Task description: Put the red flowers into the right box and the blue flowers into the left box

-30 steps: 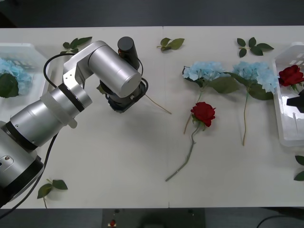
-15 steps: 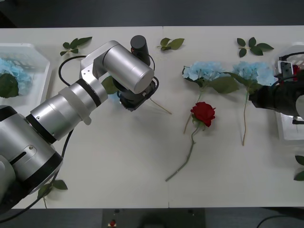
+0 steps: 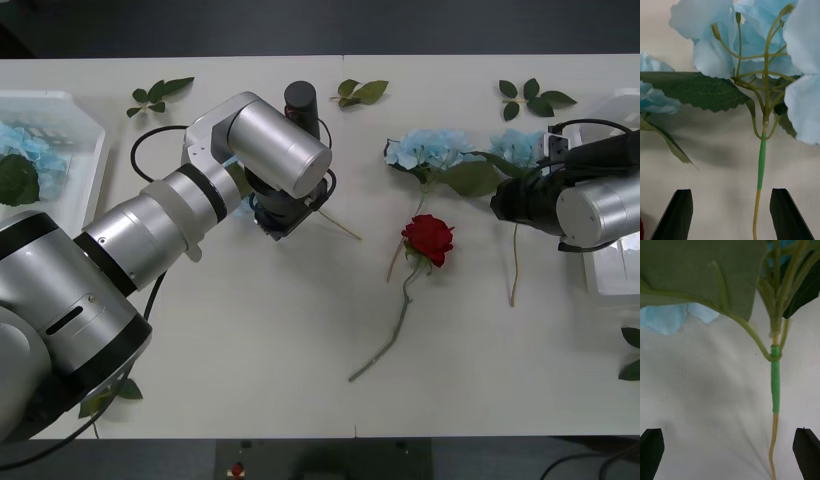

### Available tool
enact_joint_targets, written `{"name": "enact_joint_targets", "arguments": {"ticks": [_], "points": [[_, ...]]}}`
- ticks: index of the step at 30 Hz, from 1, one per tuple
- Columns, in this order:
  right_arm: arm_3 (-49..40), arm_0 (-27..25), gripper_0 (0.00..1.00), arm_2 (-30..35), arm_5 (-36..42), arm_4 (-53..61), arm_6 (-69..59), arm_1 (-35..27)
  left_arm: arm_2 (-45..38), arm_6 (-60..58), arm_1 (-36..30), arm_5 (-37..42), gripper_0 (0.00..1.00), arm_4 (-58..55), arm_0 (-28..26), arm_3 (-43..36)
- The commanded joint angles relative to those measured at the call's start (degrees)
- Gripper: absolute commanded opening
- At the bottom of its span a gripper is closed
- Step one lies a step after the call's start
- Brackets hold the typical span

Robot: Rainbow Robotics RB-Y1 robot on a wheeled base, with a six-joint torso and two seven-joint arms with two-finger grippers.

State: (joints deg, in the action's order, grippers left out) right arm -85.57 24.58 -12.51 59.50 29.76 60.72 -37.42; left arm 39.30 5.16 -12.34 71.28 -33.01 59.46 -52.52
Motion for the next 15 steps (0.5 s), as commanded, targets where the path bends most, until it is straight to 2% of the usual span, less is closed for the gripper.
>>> {"name": "enact_joint_targets", "arguments": {"ticks": [1,15], "points": [[2.5,3.5,0.60,-0.4,-1.1,-1.1,0.6,0.1,1.4,0.7,0.9,-1.1,1.00,-0.7,3.7,1.0],[6.5,4.6,0.60,-3.1,-3.3,-3.2,1.1,0.7,3.4,0.4,0.9,-1.1,1.00,-1.3,3.7,1.5]]}}
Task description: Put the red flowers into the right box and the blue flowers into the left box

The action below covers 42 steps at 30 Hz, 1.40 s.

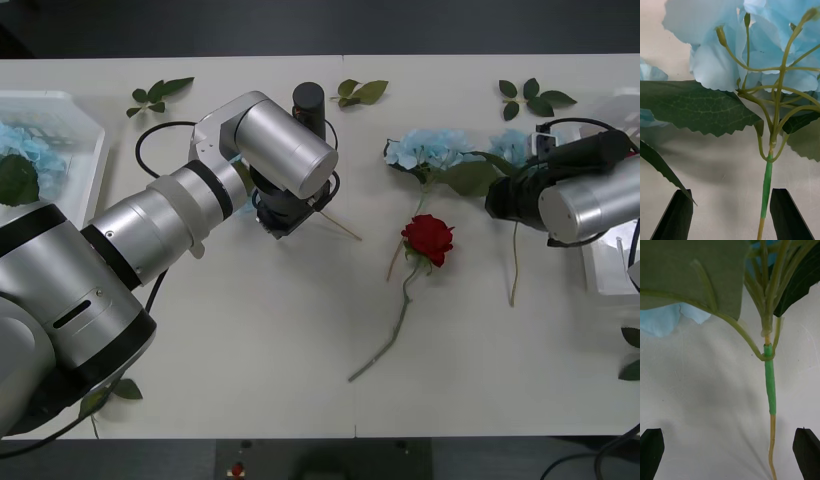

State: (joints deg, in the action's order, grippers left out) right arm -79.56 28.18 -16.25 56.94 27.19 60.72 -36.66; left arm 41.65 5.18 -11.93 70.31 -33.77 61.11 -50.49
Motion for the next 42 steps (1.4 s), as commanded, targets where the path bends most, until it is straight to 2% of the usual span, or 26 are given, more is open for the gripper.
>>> {"name": "enact_joint_targets", "arguments": {"ticks": [1,12,14,17,19,21,22,24,25,27,29,30,36,42], "points": [[0.6,1.0,0.60,0.7,-0.9,-0.8,1.1,-0.1,1.1,0.3,0.5,-0.2,1.00,-0.6,2.1,-0.5],[2.7,1.3,0.59,0.2,-2.1,-1.7,1.8,0.6,2.0,0.1,0.5,1.1,1.00,-0.7,2.1,-0.5],[2.7,1.4,0.47,0.0,-2.1,-1.7,1.9,0.7,2.0,0.2,0.5,1.1,1.00,-0.7,2.1,-0.6],[3.1,1.4,0.23,0.0,-2.4,-1.8,2.0,0.7,2.1,0.1,0.4,1.1,1.00,-0.7,2.1,-0.5],[3.4,1.4,0.20,-0.1,-2.8,-1.7,2.2,0.7,2.1,0.2,0.4,1.2,0.99,-0.8,2.1,-0.5],[3.7,1.5,0.18,-0.1,-3.1,-1.8,2.4,0.8,2.1,0.2,0.5,1.3,0.89,-0.8,2.1,-0.5],[4.0,1.6,0.15,-0.2,-3.4,-1.7,2.6,0.8,2.2,0.3,0.5,1.3,0.80,-0.8,2.1,-0.5],[4.3,1.6,0.11,-0.3,-3.8,-1.7,2.7,0.8,2.2,0.4,0.5,1.3,0.69,-0.8,2.0,-0.1],[4.6,1.7,0.06,-0.4,-4.1,-1.6,2.8,0.8,2.6,0.5,0.5,1.2,0.57,-0.8,2.1,0.1],[4.7,1.7,0.02,-0.4,-4.2,-1.6,3.0,0.8,3.4,0.3,0.5,0.8,0.42,-0.8,2.1,0.2],[4.8,1.9,0.00,-0.4,-4.1,-1.6,3.1,0.8,5.3,0.1,0.5,-0.2,0.02,-0.8,2.1,0.5],[4.9,2.0,0.00,-0.4,-4.1,-1.6,3.1,0.7,5.6,0.0,0.5,-0.3,0.00,-0.8,2.1,0.7],[5.4,2.6,0.00,0.0,-4.1,-0.4,3.7,0.2,5.9,0.4,0.2,-0.4,0.00,-0.7,2.5,0.5],[4.5,2.7,0.00,2.6,-4.1,9.6,6.5,-3.8,5.8,0.9,-0.7,0.5,0.00,1.1,2.9,-3.3]]}}
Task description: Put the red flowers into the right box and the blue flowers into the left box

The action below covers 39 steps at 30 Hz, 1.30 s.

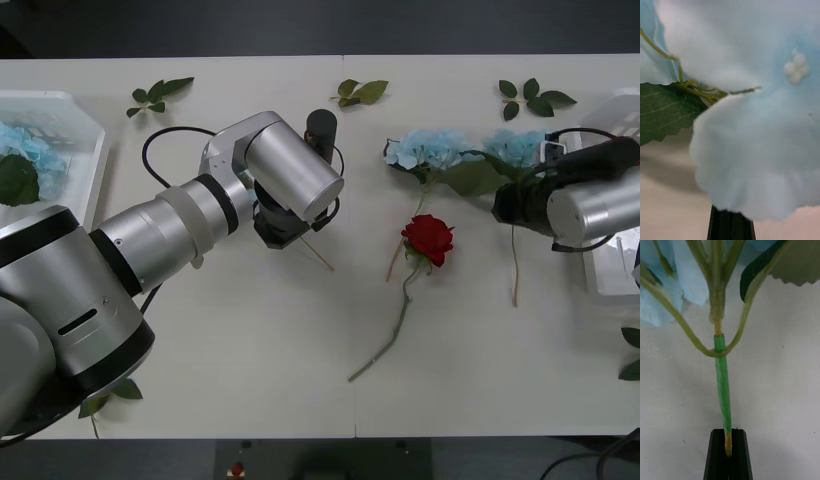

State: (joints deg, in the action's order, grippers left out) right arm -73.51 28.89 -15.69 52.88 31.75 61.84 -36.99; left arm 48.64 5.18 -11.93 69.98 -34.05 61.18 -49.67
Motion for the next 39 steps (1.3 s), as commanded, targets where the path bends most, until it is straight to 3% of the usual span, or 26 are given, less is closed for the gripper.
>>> {"name": "enact_joint_targets", "arguments": {"ticks": [1,7,15,23,30,39], "points": [[-1.7,2.0,0.00,2.5,-0.1,7.9,7.3,-4.8,-1.2,1.0,-1.2,1.6,0.00,1.7,2.8,-5.7],[-2.5,1.9,0.00,5.9,-0.1,24.1,16.4,-10.0,-1.4,1.8,-4.6,7.7,0.00,2.9,2.8,-16.4],[-2.9,1.7,0.00,7.4,-2.3,55.3,31.5,-17.1,-1.5,7.9,-10.7,16.7,0.00,2.3,2.6,-29.9],[-3.0,1.5,0.00,7.4,-2.8,79.2,49.6,-16.0,-7.6,24.3,-16.3,18.0,0.00,-0.8,-0.5,-38.7],[-3.0,0.5,0.00,7.4,-1.0,91.3,62.6,-13.5,-17.5,42.5,-20.9,22.0,0.00,-6.3,-3.6,-42.9],[-2.9,-1.9,0.00,7.4,0.8,99.4,77.2,-9.2,-28.2,56.1,-28.6,26.8,0.00,-8.2,-9.9,-48.4]]}}
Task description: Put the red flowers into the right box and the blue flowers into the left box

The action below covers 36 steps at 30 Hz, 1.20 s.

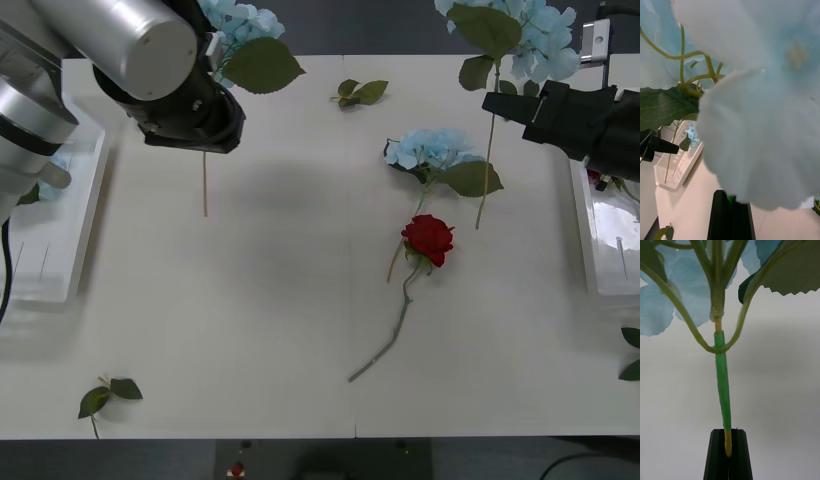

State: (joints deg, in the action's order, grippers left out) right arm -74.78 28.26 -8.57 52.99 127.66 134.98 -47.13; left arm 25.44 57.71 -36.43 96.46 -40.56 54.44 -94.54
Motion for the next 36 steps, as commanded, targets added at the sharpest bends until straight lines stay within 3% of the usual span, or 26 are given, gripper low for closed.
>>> {"name": "enact_joint_targets", "arguments": {"ticks": [1,10,20,28,36], "points": [[-1.6,-1.6,0.00,0.4,0.9,4.8,5.7,1.3,-6.4,4.8,-5.1,0.0,0.00,-2.2,-4.4,-4.0],[-1.9,-2.7,0.00,0.8,2.0,11.8,19.4,7.7,-14.0,13.2,-18.9,-7.5,0.00,-8.7,-15.7,-4.8],[-3.7,-2.2,0.00,-0.2,1.9,11.6,20.0,15.6,-19.8,13.4,-28.9,-14.4,0.00,-7.5,-27.0,-3.6],[-5.6,1.2,0.00,-6.2,0.4,11.7,20.0,15.7,-21.7,13.3,-29.4,-16.3,0.00,-5.0,-29.2,2.2],[-5.6,5.8,0.00,-12.4,-1.7,11.6,20.0,15.4,-16.3,13.8,-29.4,-26.5,0.00,-2.1,-28.9,9.8]]}}
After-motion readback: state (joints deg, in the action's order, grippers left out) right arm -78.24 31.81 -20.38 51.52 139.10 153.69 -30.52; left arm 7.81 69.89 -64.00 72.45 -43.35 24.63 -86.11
